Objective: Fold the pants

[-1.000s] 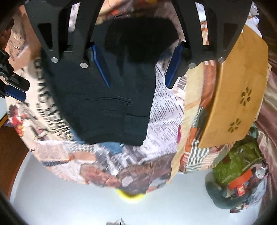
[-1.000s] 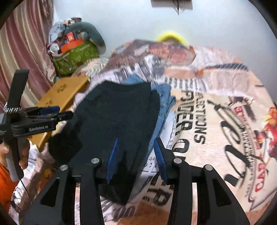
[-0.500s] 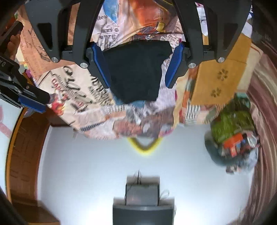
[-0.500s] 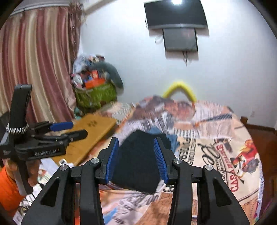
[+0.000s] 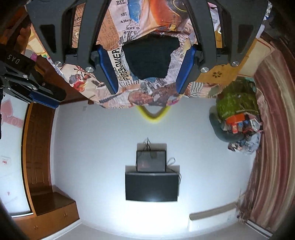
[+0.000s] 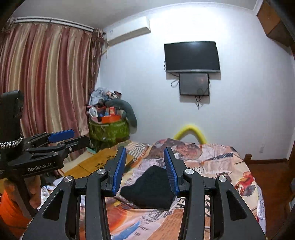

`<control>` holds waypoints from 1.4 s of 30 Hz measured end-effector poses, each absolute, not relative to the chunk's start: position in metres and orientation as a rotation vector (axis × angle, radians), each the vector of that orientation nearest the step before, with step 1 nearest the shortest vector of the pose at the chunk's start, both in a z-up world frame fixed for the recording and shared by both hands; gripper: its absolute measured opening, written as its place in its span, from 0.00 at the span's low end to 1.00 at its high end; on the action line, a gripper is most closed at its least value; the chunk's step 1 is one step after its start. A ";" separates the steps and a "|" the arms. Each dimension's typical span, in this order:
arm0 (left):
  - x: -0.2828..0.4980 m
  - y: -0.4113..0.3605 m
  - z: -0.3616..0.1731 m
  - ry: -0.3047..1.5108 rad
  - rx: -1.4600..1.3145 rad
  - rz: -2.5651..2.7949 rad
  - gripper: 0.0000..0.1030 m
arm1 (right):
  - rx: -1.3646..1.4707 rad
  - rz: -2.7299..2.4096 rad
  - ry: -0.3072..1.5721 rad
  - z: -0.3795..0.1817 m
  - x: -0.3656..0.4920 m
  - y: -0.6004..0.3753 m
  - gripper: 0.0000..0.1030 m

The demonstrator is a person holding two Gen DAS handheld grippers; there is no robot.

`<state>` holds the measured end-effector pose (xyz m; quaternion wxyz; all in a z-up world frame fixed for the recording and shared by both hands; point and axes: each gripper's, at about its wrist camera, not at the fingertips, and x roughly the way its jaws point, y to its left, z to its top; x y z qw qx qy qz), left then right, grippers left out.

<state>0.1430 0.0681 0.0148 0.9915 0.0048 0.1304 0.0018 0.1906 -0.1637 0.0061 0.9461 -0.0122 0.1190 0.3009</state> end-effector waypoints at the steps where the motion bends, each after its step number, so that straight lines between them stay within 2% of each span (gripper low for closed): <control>1: 0.135 0.067 0.015 0.250 0.011 0.010 0.63 | -0.021 0.608 0.237 0.006 0.185 -0.165 0.37; 3: 0.127 0.067 0.013 0.241 -0.001 0.011 0.70 | -0.016 0.595 0.229 0.005 0.178 -0.166 0.38; 4: 0.122 0.067 0.012 0.238 -0.011 0.010 0.72 | -0.013 0.587 0.228 0.004 0.175 -0.167 0.45; 5: 0.118 0.068 0.011 0.234 -0.019 0.006 0.77 | -0.008 0.582 0.228 0.003 0.173 -0.168 0.60; 7: 0.109 0.068 0.011 0.223 -0.028 0.006 0.84 | 0.009 0.565 0.216 0.002 0.169 -0.171 0.74; 9: 0.103 0.069 0.011 0.207 -0.036 0.018 0.96 | 0.015 0.551 0.217 0.002 0.168 -0.172 0.76; 17: 0.087 0.065 0.007 0.191 -0.027 0.038 1.00 | 0.032 0.493 0.206 0.001 0.157 -0.177 0.99; 42: 0.090 0.059 0.000 0.210 -0.036 0.023 1.00 | 0.037 0.471 0.228 -0.005 0.156 -0.183 0.99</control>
